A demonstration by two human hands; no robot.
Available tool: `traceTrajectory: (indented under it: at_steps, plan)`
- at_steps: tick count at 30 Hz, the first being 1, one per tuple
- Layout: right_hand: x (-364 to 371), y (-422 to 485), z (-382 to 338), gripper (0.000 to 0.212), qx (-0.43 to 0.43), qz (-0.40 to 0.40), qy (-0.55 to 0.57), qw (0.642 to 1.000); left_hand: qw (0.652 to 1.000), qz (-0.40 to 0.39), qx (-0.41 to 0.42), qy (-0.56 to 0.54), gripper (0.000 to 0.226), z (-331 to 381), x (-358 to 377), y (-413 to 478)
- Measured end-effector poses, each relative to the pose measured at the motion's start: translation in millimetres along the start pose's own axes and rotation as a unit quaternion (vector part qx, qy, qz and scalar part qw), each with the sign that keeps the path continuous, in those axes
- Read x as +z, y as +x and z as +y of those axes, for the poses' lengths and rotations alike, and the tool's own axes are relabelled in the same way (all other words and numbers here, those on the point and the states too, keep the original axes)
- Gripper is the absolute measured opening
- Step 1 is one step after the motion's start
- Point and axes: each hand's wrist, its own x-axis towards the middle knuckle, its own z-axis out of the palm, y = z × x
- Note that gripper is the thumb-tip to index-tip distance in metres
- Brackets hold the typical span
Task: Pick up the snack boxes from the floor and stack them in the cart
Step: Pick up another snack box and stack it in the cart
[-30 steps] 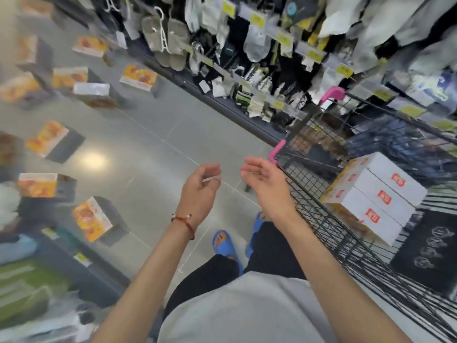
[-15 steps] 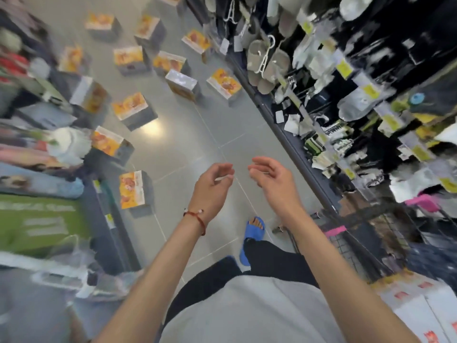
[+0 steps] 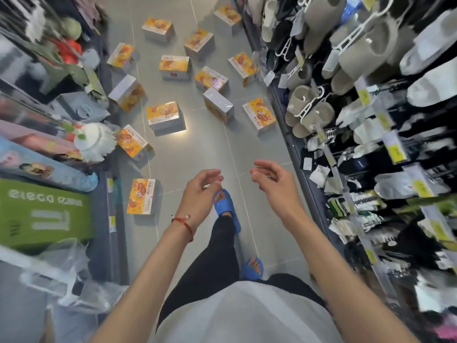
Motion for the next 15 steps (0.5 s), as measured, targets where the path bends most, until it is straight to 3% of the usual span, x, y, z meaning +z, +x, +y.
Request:
traceTrajectory:
  at_steps: [15]
  plan:
    - [76, 223, -122, 0.021, 0.010, -0.016, -0.031, 0.999, 0.999, 0.017, -0.036, 0.002, 0.029, 113, -67, 235]
